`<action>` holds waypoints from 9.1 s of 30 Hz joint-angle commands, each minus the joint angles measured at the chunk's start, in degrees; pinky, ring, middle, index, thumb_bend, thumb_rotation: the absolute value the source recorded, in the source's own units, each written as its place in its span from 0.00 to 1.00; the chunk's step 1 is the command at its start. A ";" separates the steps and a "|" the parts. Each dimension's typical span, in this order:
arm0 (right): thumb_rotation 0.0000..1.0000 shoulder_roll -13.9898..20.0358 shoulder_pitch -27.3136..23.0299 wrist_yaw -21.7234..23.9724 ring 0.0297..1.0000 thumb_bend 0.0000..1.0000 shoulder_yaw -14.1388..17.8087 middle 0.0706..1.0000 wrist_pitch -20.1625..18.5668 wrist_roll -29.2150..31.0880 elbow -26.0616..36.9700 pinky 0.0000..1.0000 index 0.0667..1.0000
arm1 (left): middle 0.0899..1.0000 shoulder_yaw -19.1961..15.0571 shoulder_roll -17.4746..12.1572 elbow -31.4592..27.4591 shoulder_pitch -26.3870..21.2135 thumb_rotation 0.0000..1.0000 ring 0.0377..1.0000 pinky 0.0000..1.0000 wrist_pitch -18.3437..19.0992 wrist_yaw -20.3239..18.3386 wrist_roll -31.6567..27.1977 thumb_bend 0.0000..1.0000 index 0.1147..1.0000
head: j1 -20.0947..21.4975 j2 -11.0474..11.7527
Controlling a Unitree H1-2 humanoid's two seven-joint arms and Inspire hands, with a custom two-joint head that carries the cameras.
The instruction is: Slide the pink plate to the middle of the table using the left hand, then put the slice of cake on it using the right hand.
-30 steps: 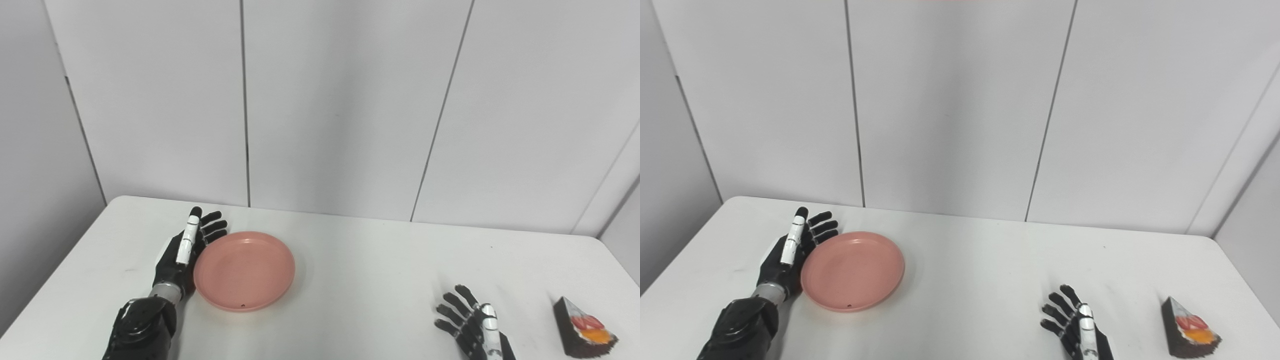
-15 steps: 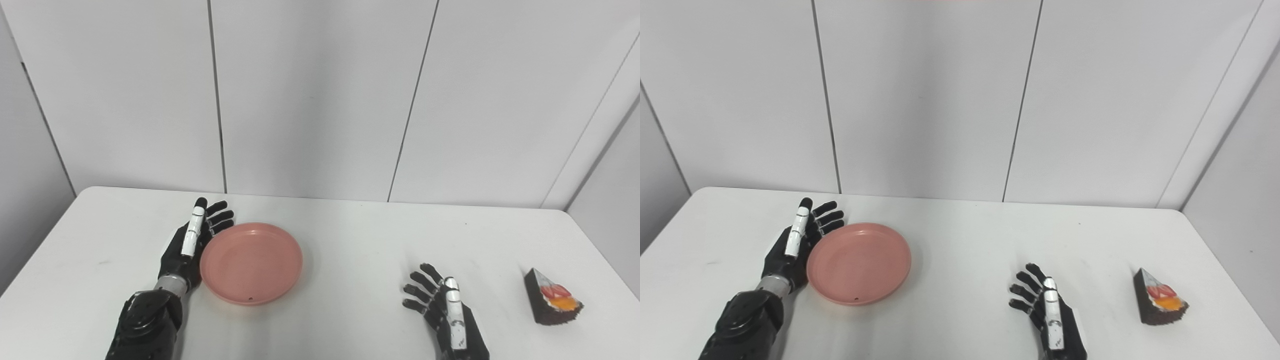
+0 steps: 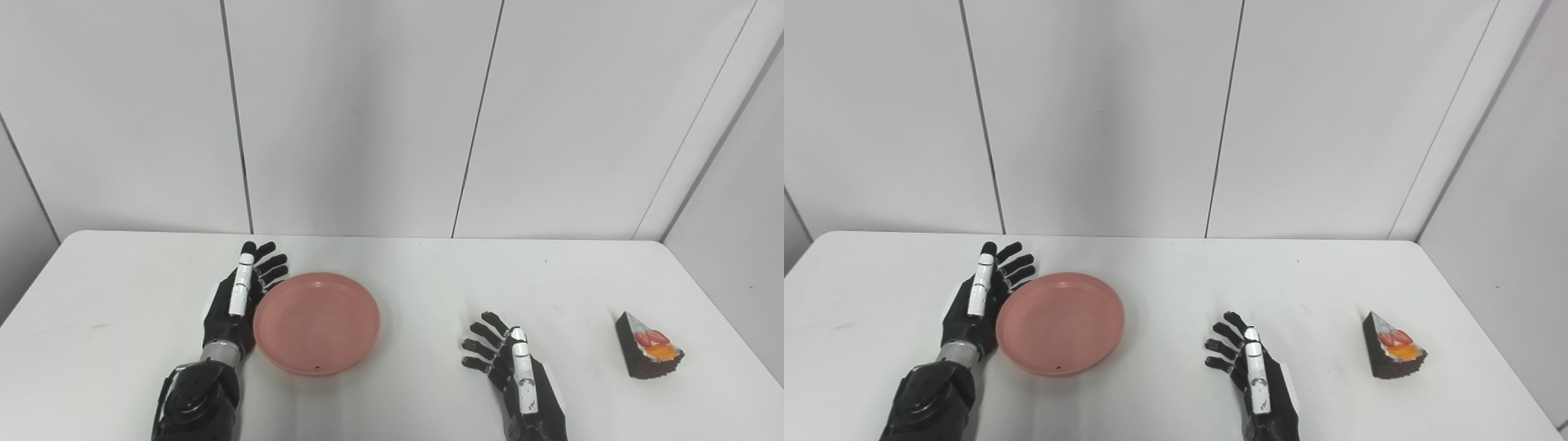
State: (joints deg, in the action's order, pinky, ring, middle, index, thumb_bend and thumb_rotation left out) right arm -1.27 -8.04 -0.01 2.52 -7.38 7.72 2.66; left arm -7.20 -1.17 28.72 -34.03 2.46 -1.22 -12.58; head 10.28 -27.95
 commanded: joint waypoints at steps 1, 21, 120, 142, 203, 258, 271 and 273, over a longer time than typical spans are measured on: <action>1.00 -0.72 0.43 -0.18 0.73 0.75 -0.29 0.79 -1.82 0.03 0.35 0.68 0.82 | 0.73 0.02 0.36 0.36 -1.52 0.89 0.78 0.77 0.46 -0.36 -0.32 0.73 0.76 | -0.05 -0.01; 1.00 -1.89 -0.01 -1.65 0.69 0.73 -1.66 0.80 -2.85 -3.29 -0.26 0.64 0.81 | 0.73 1.55 2.56 3.25 -3.83 0.92 0.79 0.77 0.88 -2.31 -0.14 0.70 0.73 | 8.98 -0.05; 0.43 29.45 -8.67 9.02 0.79 1.00 4.37 0.80 -18.84 -61.36 -2.43 0.70 0.78 | 0.69 1.71 2.16 5.60 -3.03 0.92 0.71 0.66 1.44 -5.66 -0.08 0.65 0.71 | 6.65 1.02; 0.28 31.51 -8.45 -5.27 0.46 1.00 1.14 0.57 -14.25 -52.10 -10.37 0.37 0.67 | 0.70 2.03 2.30 5.28 -2.40 0.93 0.72 0.65 2.13 -5.75 0.16 0.63 0.71 | 6.52 0.30; 0.18 24.64 -23.14 2.59 0.18 0.83 -12.02 0.25 1.30 -46.38 3.62 0.14 0.53 | 0.67 3.27 6.38 14.09 -4.80 0.89 0.66 0.64 -2.82 -4.22 1.68 0.63 0.69 | -12.19 2.55; 0.38 16.57 -25.43 1.73 0.34 0.75 -22.91 0.42 13.53 -46.12 -19.34 0.27 0.58 | 0.63 5.83 7.87 19.26 -5.37 0.94 0.63 0.56 -6.82 -3.74 6.24 0.61 0.68 | -18.79 2.24; 0.79 17.36 -23.19 2.23 0.63 0.87 -21.59 0.72 14.12 -46.26 -14.26 0.48 0.71 | 0.64 5.73 7.59 19.10 -5.12 0.94 0.63 0.57 -6.55 -2.67 6.62 0.62 0.68 | -18.14 2.10; 0.80 16.95 -22.28 1.07 0.64 0.82 -20.42 0.73 14.70 -45.42 -13.25 0.49 0.72 | 0.67 5.46 7.77 18.36 -4.75 0.93 0.66 0.60 -6.59 -2.28 6.43 0.63 0.69 | -18.08 2.07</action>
State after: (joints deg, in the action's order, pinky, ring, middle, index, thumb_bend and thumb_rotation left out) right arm 15.59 -29.88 2.88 -19.22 6.40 -38.94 -12.77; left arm -1.48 6.61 45.09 -41.58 -6.75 -4.66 -6.40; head -7.73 -25.84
